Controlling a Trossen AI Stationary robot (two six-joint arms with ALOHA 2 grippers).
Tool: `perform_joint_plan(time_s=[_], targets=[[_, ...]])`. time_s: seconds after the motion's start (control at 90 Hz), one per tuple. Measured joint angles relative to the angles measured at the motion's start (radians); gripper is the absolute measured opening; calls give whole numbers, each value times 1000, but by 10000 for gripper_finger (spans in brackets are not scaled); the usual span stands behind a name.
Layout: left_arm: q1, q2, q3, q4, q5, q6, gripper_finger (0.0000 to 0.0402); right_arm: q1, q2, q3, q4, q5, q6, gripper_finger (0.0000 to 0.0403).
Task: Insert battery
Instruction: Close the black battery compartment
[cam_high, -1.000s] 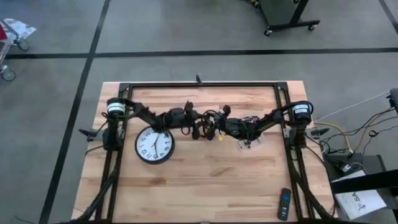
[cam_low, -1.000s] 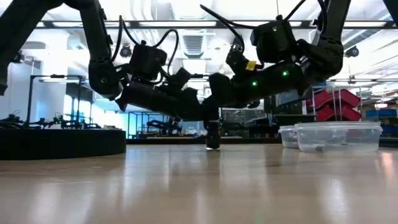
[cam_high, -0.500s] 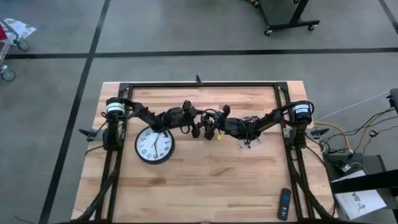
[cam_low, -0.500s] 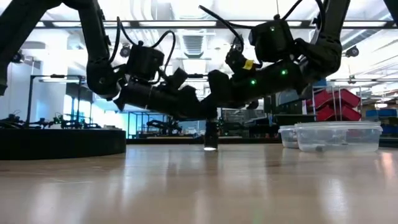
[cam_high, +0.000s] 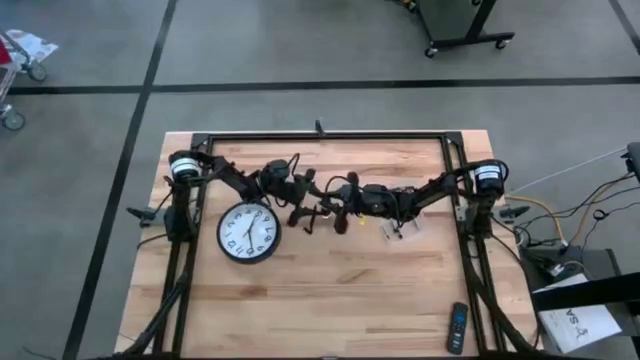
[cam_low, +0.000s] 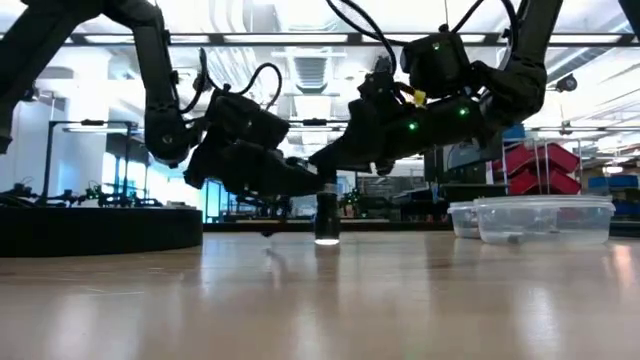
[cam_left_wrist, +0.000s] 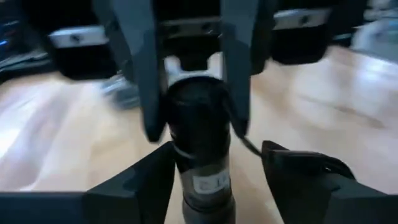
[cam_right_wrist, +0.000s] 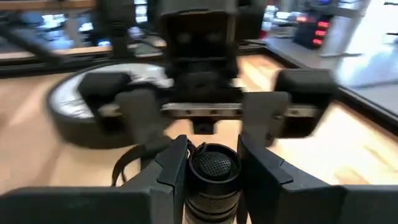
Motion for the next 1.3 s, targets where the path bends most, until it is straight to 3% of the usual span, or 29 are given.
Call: perform_joint_plan(time_s=[0.356, 0.8, 0.978, 1.133, 1.3], targets=[[2, 0, 18, -26, 41, 34, 173, -4, 1, -1, 30, -92, -55, 93], [13, 1, 31, -90, 55, 75, 137, -4, 2, 0, 34, -123, -65, 92], [12, 1, 30, -84, -16, 23, 88, -5, 0, -2, 23, -59, -43, 92], [12, 1, 29, -67, -45, -30, 88, -4, 0, -1, 11, -15, -40, 92], [11, 1, 27, -57, -144, -83, 87, -4, -2, 0, -7, 80, -36, 92]])
